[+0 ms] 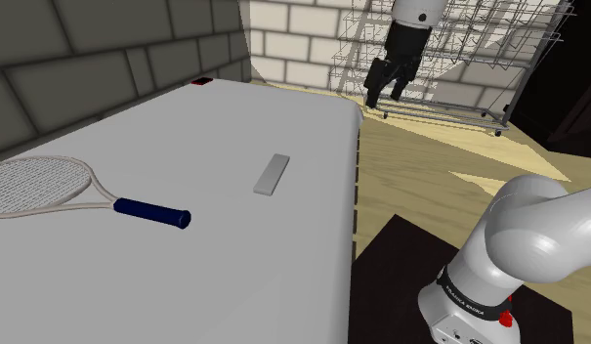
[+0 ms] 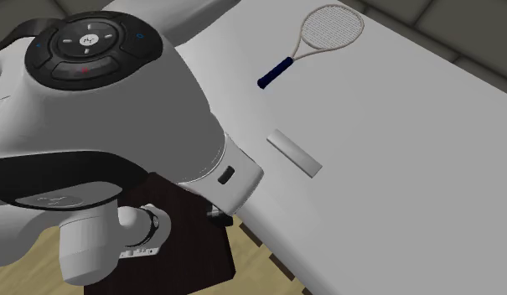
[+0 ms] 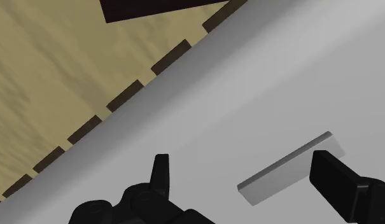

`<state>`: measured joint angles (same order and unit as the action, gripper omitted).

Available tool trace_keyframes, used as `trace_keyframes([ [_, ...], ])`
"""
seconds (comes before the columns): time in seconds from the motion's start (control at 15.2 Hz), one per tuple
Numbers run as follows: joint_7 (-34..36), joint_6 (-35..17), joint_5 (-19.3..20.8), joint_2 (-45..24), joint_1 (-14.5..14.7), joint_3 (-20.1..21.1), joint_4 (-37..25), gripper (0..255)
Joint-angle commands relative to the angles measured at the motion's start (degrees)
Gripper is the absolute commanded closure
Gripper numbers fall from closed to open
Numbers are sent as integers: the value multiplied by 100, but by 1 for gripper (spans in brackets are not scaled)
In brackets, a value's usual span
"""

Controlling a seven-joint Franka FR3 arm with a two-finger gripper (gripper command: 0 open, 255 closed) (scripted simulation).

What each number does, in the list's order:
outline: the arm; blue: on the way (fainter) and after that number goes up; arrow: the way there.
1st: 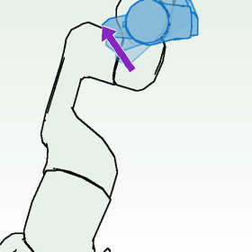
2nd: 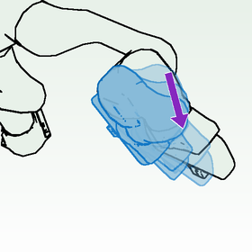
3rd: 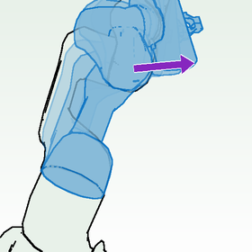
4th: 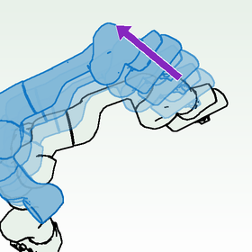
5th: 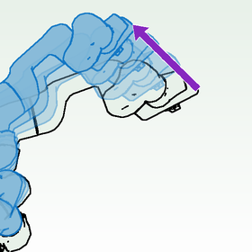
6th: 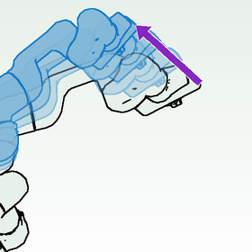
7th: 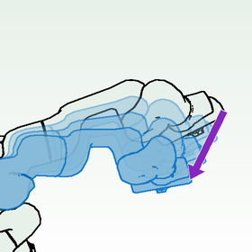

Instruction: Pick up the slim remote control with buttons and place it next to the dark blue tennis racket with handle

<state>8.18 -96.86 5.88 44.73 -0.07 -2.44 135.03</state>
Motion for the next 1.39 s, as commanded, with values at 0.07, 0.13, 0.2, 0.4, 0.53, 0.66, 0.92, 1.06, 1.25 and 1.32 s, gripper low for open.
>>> trace_keyframes([
  [0.07, 209, -137, -65, -122, -12, 83, 49, 0],
  [0.13, 415, -276, -129, -254, -25, 165, 89, 0],
  [0.2, 619, -415, -192, -394, -40, 248, 119, 0],
  [0.4, 1223, -834, -360, -864, -78, 483, 154, 0],
  [0.53, 1617, -1108, -455, -1216, -106, 631, 130, 0],
  [0.66, 2007, -1376, -533, -1593, -134, 769, 70, 0],
  [0.92, 2770, -1876, -634, -2410, -195, 1015, -158, 0],
  [1.06, 3147, -2102, -654, -2843, -222, 1116, -323, 0],
  [1.25, 3705, -2404, -647, -3511, -256, 1238, -630, 0],
  [1.32, 3888, -2494, -637, -3738, -263, 1269, -748, 0],
])
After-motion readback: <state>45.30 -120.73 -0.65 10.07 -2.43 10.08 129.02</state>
